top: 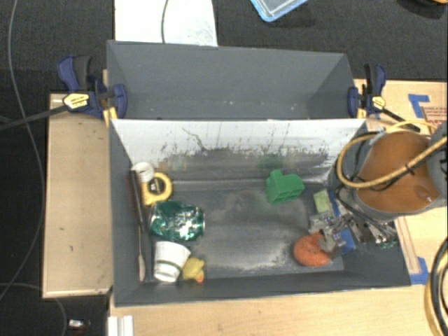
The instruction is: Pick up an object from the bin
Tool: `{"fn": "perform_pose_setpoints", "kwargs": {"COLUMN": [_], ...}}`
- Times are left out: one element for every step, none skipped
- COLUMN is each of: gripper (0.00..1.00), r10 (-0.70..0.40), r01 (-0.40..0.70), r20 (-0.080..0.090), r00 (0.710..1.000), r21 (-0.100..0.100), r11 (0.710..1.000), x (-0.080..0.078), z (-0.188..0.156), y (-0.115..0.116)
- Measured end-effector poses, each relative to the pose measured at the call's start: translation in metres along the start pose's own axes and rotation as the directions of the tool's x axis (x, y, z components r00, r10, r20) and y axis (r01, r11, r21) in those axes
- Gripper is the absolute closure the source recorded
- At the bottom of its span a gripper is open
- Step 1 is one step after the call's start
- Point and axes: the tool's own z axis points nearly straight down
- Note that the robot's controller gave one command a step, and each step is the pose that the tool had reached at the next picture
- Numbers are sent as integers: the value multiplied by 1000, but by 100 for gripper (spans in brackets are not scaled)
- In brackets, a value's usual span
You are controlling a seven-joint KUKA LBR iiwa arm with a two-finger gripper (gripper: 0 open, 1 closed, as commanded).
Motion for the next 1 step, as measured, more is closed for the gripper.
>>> {"fn": "perform_pose_setpoints", "kwargs": {"gripper": [100], "r10": [-6], "r01": [6], "r20": [-9], "r00": [1000], "r21": [-4], "r11": [1000], "x": [9], "z": [-74], "y": [1]}}
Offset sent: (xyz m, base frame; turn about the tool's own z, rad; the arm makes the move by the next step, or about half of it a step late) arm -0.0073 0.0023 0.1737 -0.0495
